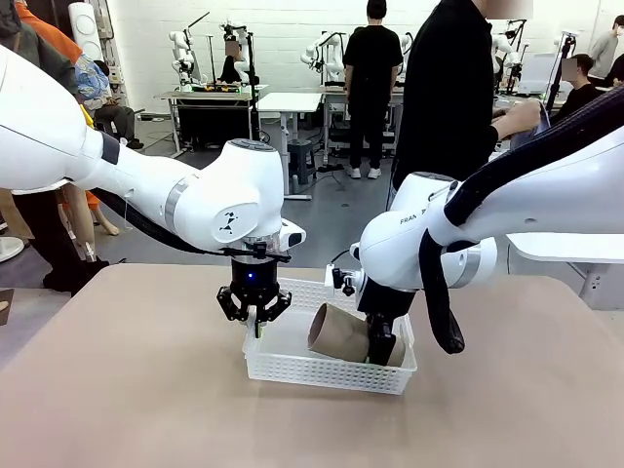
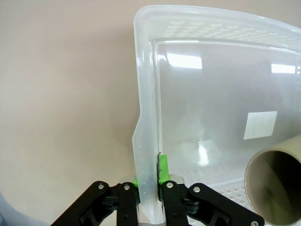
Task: Clean and organize the cups into the basket.
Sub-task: Pick up the Organizing basket and move it to the center of the table, then pick up the Reusable plastic cup from the right side of the table and place it inside the Organizing basket.
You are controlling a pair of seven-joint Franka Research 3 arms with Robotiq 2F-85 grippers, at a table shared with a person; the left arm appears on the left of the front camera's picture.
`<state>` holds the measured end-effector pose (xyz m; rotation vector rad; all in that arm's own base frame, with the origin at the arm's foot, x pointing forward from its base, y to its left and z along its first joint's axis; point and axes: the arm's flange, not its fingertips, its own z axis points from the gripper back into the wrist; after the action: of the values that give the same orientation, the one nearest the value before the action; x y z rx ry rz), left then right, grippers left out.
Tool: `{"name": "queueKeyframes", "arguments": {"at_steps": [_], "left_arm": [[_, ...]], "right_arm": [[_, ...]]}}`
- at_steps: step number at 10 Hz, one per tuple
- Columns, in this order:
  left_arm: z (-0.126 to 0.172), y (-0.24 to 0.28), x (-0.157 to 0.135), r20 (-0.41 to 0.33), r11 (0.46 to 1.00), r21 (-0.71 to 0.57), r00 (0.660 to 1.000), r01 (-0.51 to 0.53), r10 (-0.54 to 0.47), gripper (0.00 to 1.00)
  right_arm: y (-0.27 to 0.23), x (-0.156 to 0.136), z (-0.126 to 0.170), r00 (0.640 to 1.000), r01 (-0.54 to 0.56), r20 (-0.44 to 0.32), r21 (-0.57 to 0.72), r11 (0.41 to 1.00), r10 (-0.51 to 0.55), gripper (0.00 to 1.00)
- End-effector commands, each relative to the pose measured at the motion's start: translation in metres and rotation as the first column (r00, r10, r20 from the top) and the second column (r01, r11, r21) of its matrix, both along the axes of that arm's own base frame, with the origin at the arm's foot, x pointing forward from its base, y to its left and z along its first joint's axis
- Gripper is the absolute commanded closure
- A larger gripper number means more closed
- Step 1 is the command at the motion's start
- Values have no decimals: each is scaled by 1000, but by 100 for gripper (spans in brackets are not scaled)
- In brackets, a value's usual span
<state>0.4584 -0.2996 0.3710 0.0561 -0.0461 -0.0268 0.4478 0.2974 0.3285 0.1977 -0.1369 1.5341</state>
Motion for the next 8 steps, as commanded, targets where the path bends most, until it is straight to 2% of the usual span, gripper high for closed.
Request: {"name": "queueKeyframes", "arguments": {"at_steps": [1,2,8], "left_arm": [[2,-1,0,5,1000,3,1000,-5,4,100],[2,-1,0,5,1000,3,1000,-5,4,100],[2,-1,0,5,1000,3,1000,-5,4,100]], "right_arm": [[5,8,-4,1000,16,-23,-31,999,-17,19],[6,8,-4,1000,11,-28,-23,1000,-11,0],[6,7,0,1000,3,-19,-15,1000,-3,0]]}}
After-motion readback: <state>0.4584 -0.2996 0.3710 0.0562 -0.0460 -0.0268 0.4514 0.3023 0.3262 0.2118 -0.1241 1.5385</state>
